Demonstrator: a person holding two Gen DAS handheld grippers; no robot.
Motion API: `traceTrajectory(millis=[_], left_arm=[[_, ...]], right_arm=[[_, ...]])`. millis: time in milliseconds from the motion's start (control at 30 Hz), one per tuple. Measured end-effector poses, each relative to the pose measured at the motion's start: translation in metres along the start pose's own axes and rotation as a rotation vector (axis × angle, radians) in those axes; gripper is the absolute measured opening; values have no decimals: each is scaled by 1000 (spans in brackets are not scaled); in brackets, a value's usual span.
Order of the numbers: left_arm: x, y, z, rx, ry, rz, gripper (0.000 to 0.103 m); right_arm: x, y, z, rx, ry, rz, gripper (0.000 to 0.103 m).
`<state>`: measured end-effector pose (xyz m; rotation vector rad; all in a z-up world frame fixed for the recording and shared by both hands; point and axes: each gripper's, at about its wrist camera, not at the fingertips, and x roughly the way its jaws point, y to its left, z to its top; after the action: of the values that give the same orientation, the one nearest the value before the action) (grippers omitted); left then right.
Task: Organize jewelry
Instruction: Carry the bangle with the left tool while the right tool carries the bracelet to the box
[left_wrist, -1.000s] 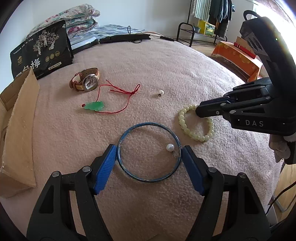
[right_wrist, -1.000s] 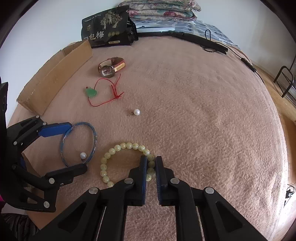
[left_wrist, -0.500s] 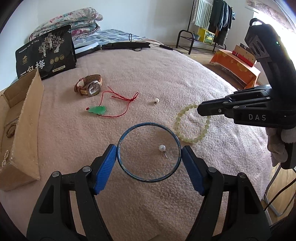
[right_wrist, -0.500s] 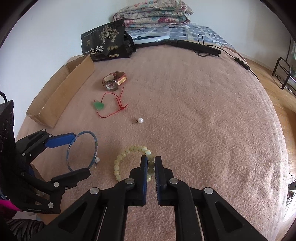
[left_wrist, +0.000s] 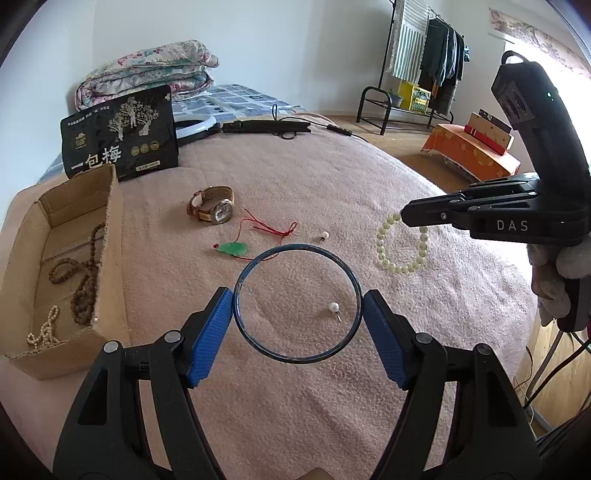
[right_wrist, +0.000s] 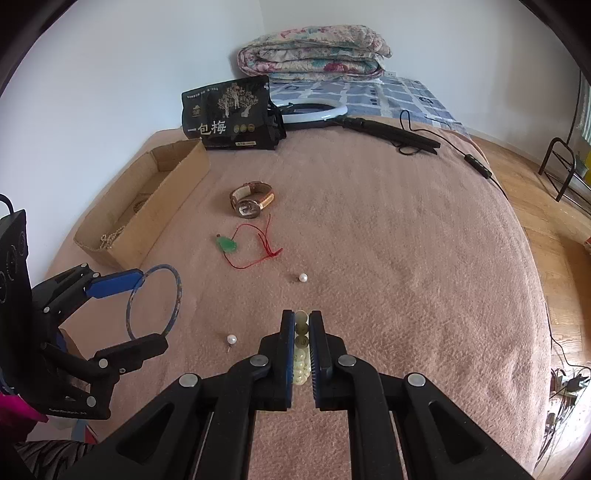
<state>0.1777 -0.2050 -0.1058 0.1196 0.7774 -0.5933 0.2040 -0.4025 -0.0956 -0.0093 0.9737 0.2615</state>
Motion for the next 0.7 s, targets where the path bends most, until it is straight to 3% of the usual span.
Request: traceTrajectory(millis=[700], left_arm=[[-67,93,1,-100,-86,143,74]], right_arm=[[-20,77,59,-100,-99,73,5]])
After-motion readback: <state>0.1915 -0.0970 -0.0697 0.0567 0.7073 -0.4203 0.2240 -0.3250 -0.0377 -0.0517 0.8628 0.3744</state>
